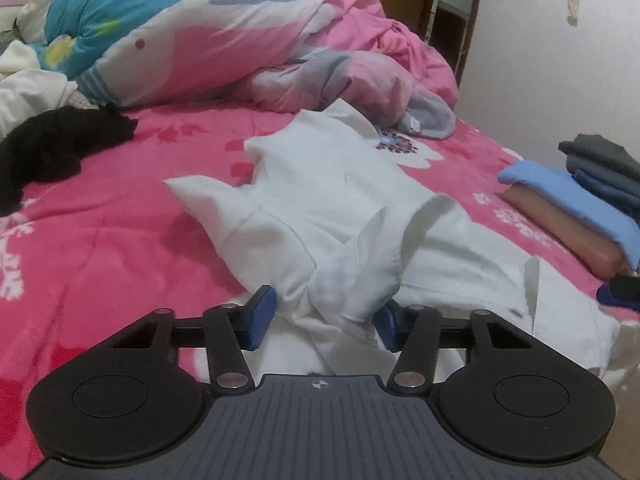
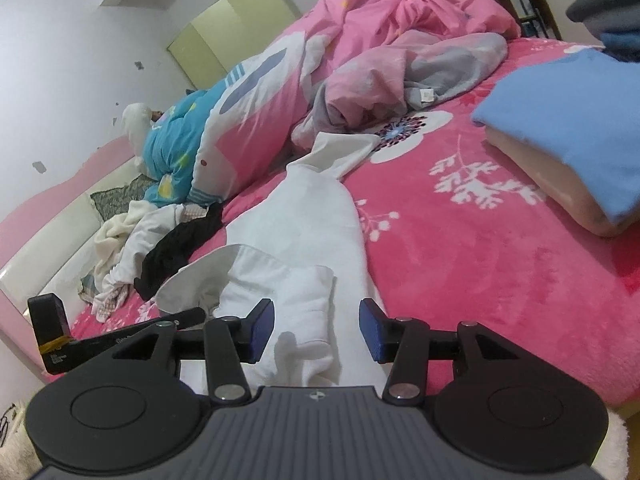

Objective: Fold clothes

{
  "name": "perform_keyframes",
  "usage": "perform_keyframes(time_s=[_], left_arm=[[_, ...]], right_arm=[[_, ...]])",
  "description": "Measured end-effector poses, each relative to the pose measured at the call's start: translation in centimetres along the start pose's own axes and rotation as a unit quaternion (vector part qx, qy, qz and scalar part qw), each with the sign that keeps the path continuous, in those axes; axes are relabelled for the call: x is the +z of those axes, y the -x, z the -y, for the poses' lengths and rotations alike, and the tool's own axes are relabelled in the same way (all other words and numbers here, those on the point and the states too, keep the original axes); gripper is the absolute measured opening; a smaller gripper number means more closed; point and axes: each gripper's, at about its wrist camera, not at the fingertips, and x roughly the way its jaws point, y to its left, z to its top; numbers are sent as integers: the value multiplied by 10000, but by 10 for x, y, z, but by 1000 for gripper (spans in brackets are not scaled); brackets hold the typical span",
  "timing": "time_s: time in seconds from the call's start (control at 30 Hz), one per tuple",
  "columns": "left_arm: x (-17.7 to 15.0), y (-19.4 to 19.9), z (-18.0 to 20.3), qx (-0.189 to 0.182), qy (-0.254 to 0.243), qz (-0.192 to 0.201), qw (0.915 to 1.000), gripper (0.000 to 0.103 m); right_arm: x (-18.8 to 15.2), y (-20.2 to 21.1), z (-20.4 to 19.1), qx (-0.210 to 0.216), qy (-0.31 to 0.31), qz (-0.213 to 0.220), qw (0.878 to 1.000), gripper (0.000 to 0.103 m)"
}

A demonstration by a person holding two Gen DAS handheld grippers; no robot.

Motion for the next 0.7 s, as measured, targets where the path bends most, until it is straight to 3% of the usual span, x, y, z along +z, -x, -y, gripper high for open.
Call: perform_keyframes(time_s=[0.1, 0.2, 0.27, 0.5, 0.7], left_arm=[[-6, -7, 9, 107, -289, 33, 9995, 38], [-4, -9, 9, 373, -322, 120, 9987, 10], [-1, -4, 2, 498, -113, 297, 9983, 5], [17, 40, -29, 959, 256, 1212, 9877, 2], [29, 66, -51, 1140, 503, 1593, 9793, 2]], right_arm=[[1, 0, -6, -95, 26, -46, 9999, 50], [2, 1, -10, -209, 33, -103, 9997, 50], [2, 3, -16, -282, 107, -130, 9995, 50], [-1, -3, -42, -462, 489, -270, 9974, 52], [-9, -21, -77, -354, 1131, -454, 9919, 64]])
